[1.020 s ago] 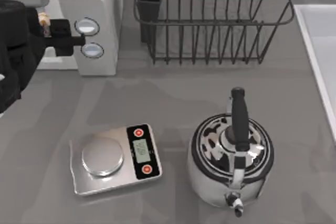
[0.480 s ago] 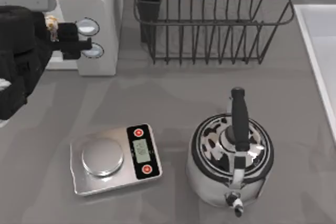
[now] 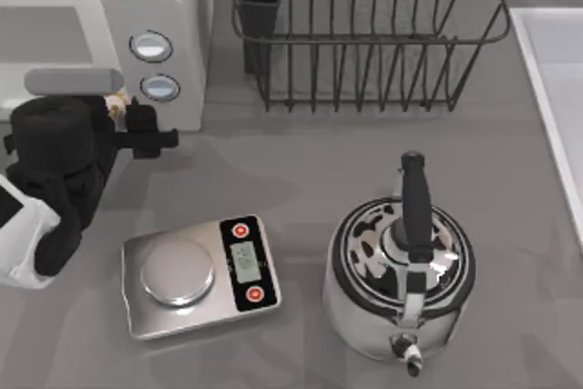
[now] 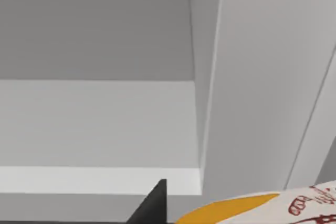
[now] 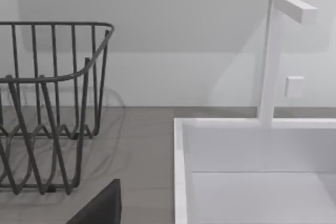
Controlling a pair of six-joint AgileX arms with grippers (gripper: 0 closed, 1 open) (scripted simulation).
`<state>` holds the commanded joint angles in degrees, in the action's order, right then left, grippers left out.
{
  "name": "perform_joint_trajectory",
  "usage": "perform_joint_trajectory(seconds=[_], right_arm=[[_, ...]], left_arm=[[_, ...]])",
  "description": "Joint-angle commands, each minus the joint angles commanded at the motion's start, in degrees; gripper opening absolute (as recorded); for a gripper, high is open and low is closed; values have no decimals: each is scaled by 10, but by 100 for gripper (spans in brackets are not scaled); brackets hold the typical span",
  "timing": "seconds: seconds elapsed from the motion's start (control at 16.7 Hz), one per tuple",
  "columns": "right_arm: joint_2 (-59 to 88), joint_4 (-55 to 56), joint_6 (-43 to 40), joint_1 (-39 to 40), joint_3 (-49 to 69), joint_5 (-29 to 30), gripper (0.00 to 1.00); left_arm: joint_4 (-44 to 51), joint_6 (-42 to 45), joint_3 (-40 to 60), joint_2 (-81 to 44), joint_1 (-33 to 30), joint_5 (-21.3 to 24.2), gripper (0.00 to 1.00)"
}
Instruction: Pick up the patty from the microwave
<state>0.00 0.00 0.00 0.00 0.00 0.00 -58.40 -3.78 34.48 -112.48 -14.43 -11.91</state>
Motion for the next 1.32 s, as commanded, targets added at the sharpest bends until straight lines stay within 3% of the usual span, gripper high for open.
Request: perform_joint_trajectory(seconds=[0.18, 0.48, 1.26, 1.32], right_arm=[[0, 0, 0, 0, 0, 0, 100], [0, 0, 0, 0, 0, 0, 100], [0, 0, 0, 0, 0, 0, 100], [0, 0, 0, 0, 0, 0, 100]], left_arm=[[-60, 0, -21, -44, -1, 3, 0], [-70, 0, -25, -51, -1, 4, 0], [-70, 0, -25, -51, -1, 4, 98], [-70, 0, -25, -51, -1, 4, 100]])
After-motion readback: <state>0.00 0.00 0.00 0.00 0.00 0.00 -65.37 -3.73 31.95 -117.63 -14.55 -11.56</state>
